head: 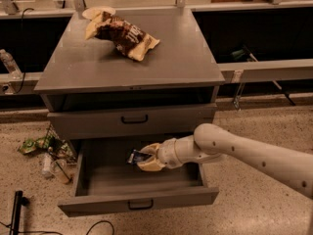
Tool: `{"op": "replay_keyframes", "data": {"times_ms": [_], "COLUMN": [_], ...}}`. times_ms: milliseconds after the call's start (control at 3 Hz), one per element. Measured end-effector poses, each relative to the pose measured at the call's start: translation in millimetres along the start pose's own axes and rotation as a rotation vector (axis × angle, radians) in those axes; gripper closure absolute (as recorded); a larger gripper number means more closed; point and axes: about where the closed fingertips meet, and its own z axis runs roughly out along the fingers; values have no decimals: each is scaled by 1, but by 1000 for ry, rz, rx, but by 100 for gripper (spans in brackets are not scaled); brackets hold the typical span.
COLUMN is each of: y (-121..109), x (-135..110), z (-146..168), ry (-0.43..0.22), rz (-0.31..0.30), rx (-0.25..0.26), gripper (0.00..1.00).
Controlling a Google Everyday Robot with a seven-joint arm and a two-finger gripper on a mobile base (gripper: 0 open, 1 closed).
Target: Place rxbar blueberry into middle drawer
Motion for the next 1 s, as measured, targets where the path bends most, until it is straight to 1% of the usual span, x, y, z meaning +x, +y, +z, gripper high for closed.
{"op": "replay_keyframes", "data": {"times_ms": [333,667,1000], "y": [-9,-16,-21], "x": [47,79,99], "z": [41,63,75], "ry": [2,16,27], "rz": [40,81,124], "rx": [-37,-40,-30], "gripper": [82,59,36]}}
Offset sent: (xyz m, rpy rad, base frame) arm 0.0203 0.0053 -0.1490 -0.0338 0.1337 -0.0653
